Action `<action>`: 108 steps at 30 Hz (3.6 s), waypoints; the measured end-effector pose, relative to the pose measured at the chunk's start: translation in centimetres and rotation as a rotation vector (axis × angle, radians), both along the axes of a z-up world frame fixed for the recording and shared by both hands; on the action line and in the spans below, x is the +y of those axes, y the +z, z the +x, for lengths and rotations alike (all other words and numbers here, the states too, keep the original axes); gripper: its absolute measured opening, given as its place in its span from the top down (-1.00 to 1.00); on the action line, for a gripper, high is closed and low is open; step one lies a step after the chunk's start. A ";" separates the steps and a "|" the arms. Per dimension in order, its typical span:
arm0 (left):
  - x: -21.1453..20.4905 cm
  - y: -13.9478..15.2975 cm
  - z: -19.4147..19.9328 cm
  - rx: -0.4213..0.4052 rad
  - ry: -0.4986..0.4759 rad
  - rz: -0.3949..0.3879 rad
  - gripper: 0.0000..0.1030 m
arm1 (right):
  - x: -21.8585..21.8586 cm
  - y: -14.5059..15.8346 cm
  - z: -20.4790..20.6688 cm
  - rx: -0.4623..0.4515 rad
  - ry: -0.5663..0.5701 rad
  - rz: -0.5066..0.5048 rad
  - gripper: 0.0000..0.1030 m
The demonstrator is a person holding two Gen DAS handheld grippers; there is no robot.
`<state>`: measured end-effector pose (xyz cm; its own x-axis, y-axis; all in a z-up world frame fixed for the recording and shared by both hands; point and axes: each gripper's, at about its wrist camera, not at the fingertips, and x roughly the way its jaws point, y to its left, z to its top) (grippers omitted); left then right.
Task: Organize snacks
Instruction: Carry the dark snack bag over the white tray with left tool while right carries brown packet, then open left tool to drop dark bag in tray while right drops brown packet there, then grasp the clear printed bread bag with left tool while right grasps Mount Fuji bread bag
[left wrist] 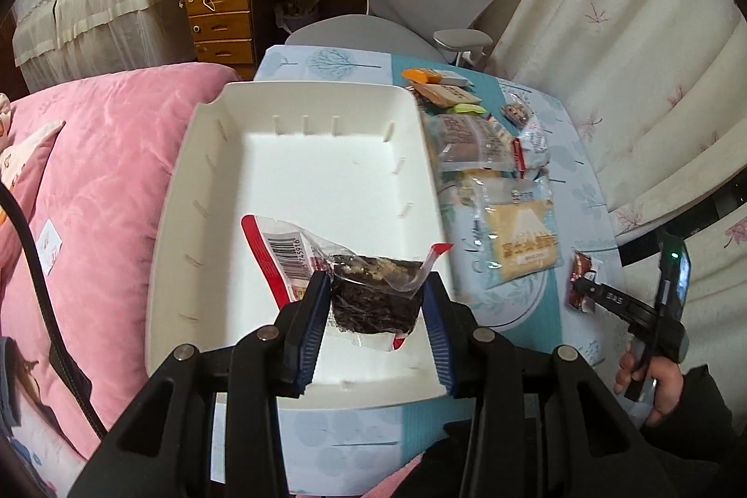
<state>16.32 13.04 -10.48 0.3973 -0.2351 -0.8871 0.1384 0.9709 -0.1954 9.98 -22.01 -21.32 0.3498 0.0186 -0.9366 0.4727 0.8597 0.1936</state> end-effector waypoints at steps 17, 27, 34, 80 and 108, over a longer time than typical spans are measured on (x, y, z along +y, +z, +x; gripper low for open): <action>9.0 -2.4 0.9 0.046 0.018 0.009 0.25 | 13.1 7.2 -3.3 -0.306 0.088 0.193 0.52; 10.8 -1.9 0.3 0.013 0.033 -0.012 0.19 | 22.0 11.0 -2.5 -0.460 0.426 0.216 0.47; 10.8 -1.2 0.2 -0.016 0.028 -0.009 -0.49 | 22.9 10.1 -1.9 -0.379 0.400 0.189 -0.18; -13.0 -0.3 15.3 0.097 -0.393 0.178 -0.67 | 3.9 -0.9 0.7 0.006 -0.654 0.722 -0.74; -21.3 -14.4 26.9 0.547 -0.156 0.097 -0.67 | 2.4 -6.4 10.5 0.265 -0.807 0.506 -0.97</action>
